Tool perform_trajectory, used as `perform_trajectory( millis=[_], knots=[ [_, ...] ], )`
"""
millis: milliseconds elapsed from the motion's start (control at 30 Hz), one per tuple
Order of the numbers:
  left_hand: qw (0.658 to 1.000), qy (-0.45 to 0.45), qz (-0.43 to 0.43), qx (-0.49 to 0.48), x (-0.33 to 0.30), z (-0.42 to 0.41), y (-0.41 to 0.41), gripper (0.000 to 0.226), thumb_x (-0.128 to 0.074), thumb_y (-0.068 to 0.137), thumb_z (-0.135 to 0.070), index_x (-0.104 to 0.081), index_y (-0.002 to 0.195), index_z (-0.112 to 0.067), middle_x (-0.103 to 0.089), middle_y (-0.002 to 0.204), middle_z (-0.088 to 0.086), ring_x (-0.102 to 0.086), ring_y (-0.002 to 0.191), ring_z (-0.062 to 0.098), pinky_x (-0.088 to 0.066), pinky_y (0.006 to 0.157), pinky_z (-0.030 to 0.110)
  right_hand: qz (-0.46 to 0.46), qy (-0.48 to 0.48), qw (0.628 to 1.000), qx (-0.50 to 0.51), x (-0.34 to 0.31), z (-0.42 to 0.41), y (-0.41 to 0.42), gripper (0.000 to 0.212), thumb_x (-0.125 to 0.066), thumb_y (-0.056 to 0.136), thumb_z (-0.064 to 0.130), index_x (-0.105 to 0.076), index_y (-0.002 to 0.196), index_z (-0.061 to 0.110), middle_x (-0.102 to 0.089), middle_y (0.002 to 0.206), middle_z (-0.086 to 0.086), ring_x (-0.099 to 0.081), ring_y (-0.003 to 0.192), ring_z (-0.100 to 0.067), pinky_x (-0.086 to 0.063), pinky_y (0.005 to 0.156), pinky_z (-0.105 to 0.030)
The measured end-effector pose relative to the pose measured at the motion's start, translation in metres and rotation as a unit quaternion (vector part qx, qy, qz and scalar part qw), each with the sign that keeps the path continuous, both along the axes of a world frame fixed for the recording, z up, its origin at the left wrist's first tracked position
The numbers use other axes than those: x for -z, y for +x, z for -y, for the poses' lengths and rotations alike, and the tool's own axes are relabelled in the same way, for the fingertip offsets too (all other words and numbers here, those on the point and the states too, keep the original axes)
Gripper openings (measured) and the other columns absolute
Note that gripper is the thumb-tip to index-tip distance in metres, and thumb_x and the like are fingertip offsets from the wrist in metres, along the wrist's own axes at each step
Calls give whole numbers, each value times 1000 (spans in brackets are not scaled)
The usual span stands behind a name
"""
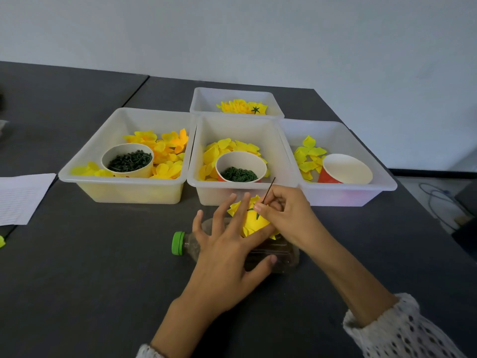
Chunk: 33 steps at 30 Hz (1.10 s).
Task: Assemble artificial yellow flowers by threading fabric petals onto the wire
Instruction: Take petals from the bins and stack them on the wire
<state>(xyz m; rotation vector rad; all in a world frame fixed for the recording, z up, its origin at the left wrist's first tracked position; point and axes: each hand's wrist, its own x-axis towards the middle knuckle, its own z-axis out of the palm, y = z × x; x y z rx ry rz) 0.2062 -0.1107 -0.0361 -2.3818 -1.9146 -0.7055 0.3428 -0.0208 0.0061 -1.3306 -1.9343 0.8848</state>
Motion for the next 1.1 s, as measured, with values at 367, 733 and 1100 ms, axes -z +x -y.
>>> perform_trajectory(
  millis=[367,733,1100],
  knots=[
    [968,39,242,48,-18,15,-6,35,-47,92,-50,-60,125,-52,-32,156,-20,-15,150,14,-16,114,58,106,37,994,-4,-18,-1,-4,25,-73,82,29,-56,63,26,-52,54,11,-47,56,-4,-39,66,-28],
    [817,12,567,100,-81,23,-20,63,-61,80,-49,-46,140,-35,-54,141,-14,-47,134,8,-45,107,42,-518,-311,791,-100,-125,28,-9,42,-45,90,6,-77,63,12,-73,74,-8,-71,65,-16,-57,57,-26],
    [504,-97,854,89,-91,48,-2,50,-67,80,-40,-66,124,-15,-68,126,11,-65,116,26,-58,87,35,-487,-302,819,9,-63,86,-37,25,-54,89,11,-66,110,7,-71,109,-16,-64,108,-36,-52,91,-47]
  ],
)
